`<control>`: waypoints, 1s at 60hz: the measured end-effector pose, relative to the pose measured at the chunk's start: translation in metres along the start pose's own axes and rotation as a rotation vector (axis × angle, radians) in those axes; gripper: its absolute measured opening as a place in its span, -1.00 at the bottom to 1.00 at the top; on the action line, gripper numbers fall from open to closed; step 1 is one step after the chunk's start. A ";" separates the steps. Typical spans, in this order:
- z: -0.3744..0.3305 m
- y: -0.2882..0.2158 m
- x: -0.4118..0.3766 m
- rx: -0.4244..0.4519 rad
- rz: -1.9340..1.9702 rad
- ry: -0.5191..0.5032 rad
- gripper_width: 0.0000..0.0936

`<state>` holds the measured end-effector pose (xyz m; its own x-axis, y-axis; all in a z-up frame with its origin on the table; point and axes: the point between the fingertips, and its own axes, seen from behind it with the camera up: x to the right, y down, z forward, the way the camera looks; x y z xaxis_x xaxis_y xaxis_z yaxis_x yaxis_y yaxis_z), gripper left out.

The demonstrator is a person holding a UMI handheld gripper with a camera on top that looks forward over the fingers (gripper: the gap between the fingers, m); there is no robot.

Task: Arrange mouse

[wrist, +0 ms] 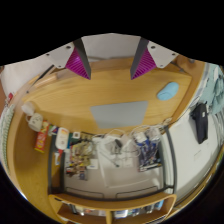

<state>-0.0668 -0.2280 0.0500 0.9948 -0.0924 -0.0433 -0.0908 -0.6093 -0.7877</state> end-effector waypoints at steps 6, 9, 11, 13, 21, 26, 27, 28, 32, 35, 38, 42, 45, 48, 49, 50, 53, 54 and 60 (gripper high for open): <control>0.013 0.021 -0.066 -0.046 -0.016 -0.069 0.68; 0.020 0.029 -0.092 -0.064 -0.036 -0.103 0.68; 0.022 0.031 -0.114 -0.079 -0.045 -0.118 0.69; 0.026 0.035 -0.130 -0.089 -0.056 -0.143 0.69; 0.046 0.037 -0.195 -0.122 -0.095 -0.199 0.69; 0.062 0.032 -0.224 -0.135 -0.105 -0.214 0.69; 0.065 0.031 -0.229 -0.137 -0.107 -0.216 0.69; 0.068 0.030 -0.233 -0.139 -0.108 -0.218 0.69; 0.081 0.025 -0.244 -0.151 -0.113 -0.209 0.69; 0.089 0.021 -0.252 -0.160 -0.119 -0.204 0.68; 0.098 0.019 -0.259 -0.169 -0.119 -0.199 0.69; 0.110 0.011 -0.264 -0.168 -0.130 -0.180 0.69; 0.116 0.007 -0.269 -0.174 -0.133 -0.177 0.69; 0.124 0.003 -0.273 -0.172 -0.135 -0.173 0.69; 0.126 0.001 -0.274 -0.170 -0.137 -0.168 0.69; 0.128 0.000 -0.275 -0.169 -0.140 -0.167 0.69; 0.133 -0.002 -0.279 -0.171 -0.154 -0.163 0.68; 0.135 -0.004 -0.282 -0.172 -0.158 -0.159 0.68; 0.140 -0.004 -0.287 -0.177 -0.187 -0.155 0.67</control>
<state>-0.3457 -0.0889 -0.0199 0.9890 0.1476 -0.0112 0.1019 -0.7332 -0.6723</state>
